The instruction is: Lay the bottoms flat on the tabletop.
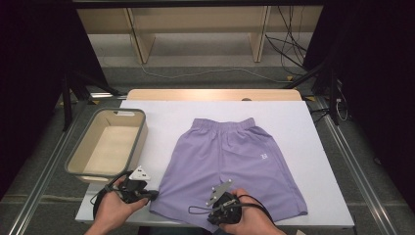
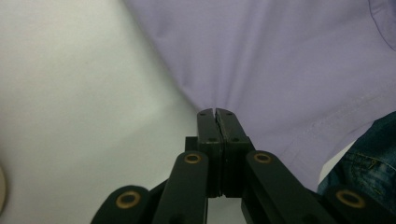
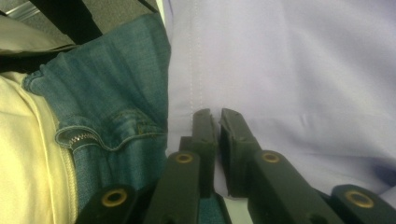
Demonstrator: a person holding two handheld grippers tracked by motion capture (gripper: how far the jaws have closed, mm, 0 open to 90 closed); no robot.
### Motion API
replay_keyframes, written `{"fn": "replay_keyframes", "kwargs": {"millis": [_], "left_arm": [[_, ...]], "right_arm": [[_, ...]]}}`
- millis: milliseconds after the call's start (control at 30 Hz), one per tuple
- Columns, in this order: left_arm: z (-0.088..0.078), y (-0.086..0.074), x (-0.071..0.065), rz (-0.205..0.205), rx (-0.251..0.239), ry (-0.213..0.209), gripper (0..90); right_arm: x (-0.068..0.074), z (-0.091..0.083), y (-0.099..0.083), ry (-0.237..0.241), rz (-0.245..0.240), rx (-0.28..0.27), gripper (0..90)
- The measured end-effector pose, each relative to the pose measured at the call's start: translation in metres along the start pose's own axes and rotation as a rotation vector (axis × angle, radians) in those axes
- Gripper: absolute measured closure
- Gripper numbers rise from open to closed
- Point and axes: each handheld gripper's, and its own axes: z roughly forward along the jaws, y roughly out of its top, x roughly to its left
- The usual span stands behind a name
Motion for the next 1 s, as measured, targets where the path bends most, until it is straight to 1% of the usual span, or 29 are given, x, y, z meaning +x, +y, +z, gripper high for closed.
{"fn": "replay_keyframes", "kwargs": {"millis": [67,133,200,233,300,333,400,433,467,500,567,633,700,767,800,867,900,933,1000], "left_arm": [[-0.003,-0.001,0.001,0.017,0.01,0.032,87.7],[-0.005,-0.002,0.003,0.007,0.005,0.039,86.5],[-0.008,-0.001,0.004,0.011,-0.007,0.059,85.5],[-0.009,0.0,0.003,0.011,-0.02,0.056,84.5],[-0.008,0.001,0.001,0.014,-0.037,0.045,80.9],[-0.006,0.002,-0.001,0.015,-0.039,0.032,79.4],[0.0,0.002,-0.003,0.023,-0.031,0.006,74.5],[0.003,0.003,-0.005,0.029,-0.022,0.003,71.0],[0.006,0.003,-0.005,0.046,-0.009,0.0,68.5],[0.008,0.003,-0.006,0.05,-0.006,-0.005,67.0],[0.01,0.002,-0.008,0.054,0.004,-0.014,65.3],[0.013,0.001,-0.008,0.059,0.018,-0.013,65.1],[0.016,0.0,-0.009,0.062,0.035,-0.015,65.9],[0.018,-0.001,-0.01,0.078,0.056,-0.009,67.5],[0.019,0.0,-0.011,0.083,0.061,-0.003,68.4],[0.019,0.0,-0.013,0.092,0.064,0.013,71.6],[0.02,0.0,-0.013,0.097,0.065,0.025,73.2],[0.02,0.0,-0.015,0.092,0.065,0.033,75.2],[0.02,0.001,-0.016,0.098,0.07,0.035,78.6]], "right_arm": [[0.0,0.0,0.0,-0.006,0.003,-0.01,82.7],[0.0,-0.002,0.0,-0.004,0.009,-0.014,81.6],[0.0,-0.005,0.0,-0.002,0.025,-0.019,78.8],[-0.001,-0.008,0.0,-0.004,0.032,-0.028,76.5],[-0.007,-0.018,-0.002,-0.037,0.044,-0.051,74.1],[-0.01,-0.023,-0.003,-0.059,0.07,-0.065,71.9],[-0.02,-0.032,-0.007,-0.098,0.106,-0.083,68.0],[-0.024,-0.035,-0.011,-0.112,0.132,-0.089,66.2],[-0.029,-0.036,-0.014,-0.128,0.155,-0.096,64.2],[-0.032,-0.037,-0.018,-0.139,0.185,-0.095,62.8],[-0.039,-0.038,-0.027,-0.161,0.219,-0.089,60.6],[-0.042,-0.039,-0.033,-0.169,0.246,-0.084,59.0],[-0.044,-0.04,-0.04,-0.183,0.258,-0.063,58.7],[-0.044,-0.041,-0.046,-0.172,0.28,-0.055,58.9],[-0.044,-0.04,-0.049,-0.17,0.276,-0.053,59.7],[-0.04,-0.038,-0.051,-0.15,0.293,-0.038,60.9],[-0.039,-0.036,-0.052,-0.147,0.288,-0.033,61.6],[-0.037,-0.034,-0.052,-0.146,0.282,-0.026,62.7],[-0.034,-0.03,-0.05,-0.145,0.28,-0.005,67.7]]}}
